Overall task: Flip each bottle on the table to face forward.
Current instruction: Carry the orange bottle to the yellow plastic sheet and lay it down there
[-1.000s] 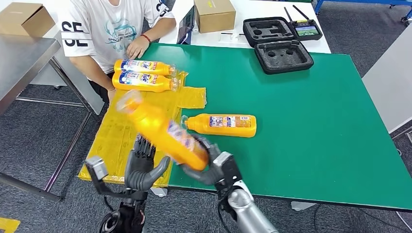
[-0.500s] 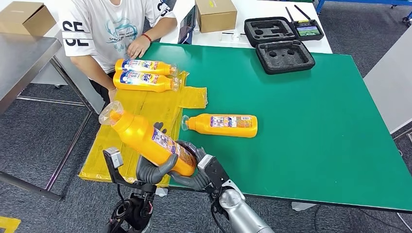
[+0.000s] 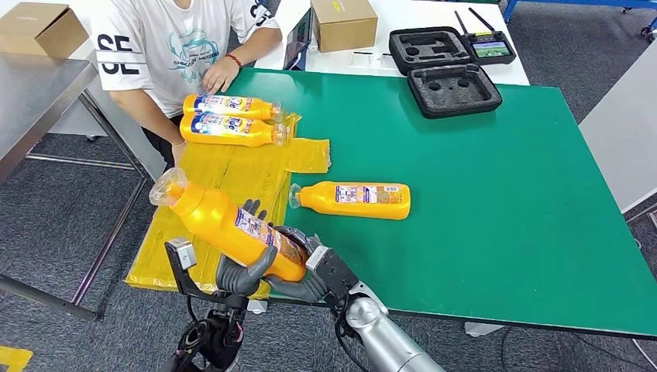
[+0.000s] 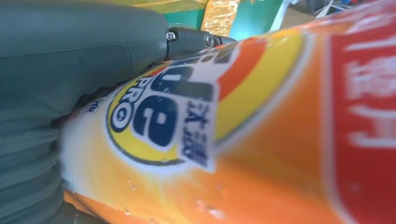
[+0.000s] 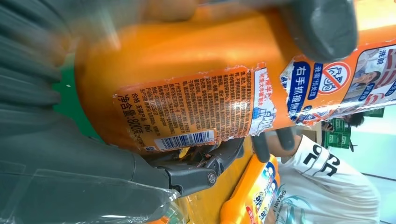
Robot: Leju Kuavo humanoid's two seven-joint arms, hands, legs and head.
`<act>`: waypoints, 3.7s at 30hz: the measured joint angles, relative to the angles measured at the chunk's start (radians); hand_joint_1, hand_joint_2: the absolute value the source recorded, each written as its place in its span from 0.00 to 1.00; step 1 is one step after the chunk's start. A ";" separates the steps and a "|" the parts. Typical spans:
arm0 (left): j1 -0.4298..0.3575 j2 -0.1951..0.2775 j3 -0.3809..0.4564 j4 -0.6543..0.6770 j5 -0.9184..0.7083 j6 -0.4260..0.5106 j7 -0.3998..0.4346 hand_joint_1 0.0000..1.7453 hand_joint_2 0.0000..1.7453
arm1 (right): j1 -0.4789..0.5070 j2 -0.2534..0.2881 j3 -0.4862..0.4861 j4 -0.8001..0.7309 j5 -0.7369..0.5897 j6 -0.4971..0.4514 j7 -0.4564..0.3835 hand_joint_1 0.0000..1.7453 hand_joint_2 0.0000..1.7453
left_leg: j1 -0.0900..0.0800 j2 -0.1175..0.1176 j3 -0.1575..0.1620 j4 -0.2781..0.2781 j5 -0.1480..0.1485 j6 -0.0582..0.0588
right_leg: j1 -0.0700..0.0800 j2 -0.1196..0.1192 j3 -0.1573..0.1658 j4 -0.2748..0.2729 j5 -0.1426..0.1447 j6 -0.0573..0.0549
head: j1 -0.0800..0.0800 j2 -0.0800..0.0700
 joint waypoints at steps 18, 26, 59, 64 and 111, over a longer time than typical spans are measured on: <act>0.026 0.000 0.095 -0.096 -0.046 -0.007 -0.015 0.00 1.00 | 0.017 -0.010 -0.028 0.035 0.071 -0.020 0.000 1.00 1.00 | 0.000 0.000 0.000 0.000 0.000 0.000 | 0.000 0.000 0.000 0.000 0.000 0.000 | 0.000 0.000; 0.045 0.000 0.101 -0.122 -0.053 -0.007 -0.012 0.00 1.00 | 0.031 -0.009 -0.032 0.035 0.075 -0.020 0.000 1.00 1.00 | 0.000 0.000 0.000 0.000 0.000 0.000 | 0.000 0.000 0.000 0.000 0.000 0.000 | 0.000 0.000; -0.010 0.026 0.062 -0.095 -0.174 -0.100 0.050 1.00 1.00 | 0.015 -0.003 -0.047 0.019 0.057 -0.098 -0.004 0.30 0.75 | 0.000 0.000 0.000 0.000 0.000 0.000 | 0.000 0.000 0.000 0.000 0.000 0.000 | 0.000 0.000; -0.025 0.026 0.062 -0.078 -0.172 -0.096 0.048 1.00 1.00 | 0.004 0.004 -0.047 0.020 0.061 -0.108 -0.003 0.00 0.00 | 0.000 0.000 0.000 0.000 0.000 0.000 | 0.000 0.000 0.000 0.000 0.000 0.000 | 0.000 0.000; -0.483 0.188 0.024 0.463 -1.458 0.311 0.212 1.00 1.00 | 0.152 -0.035 -0.091 -0.539 -0.269 -0.120 -0.005 0.00 1.00 | 0.000 0.000 0.000 0.000 0.002 0.001 | 0.000 0.000 -0.001 0.000 0.001 0.000 | 0.000 0.000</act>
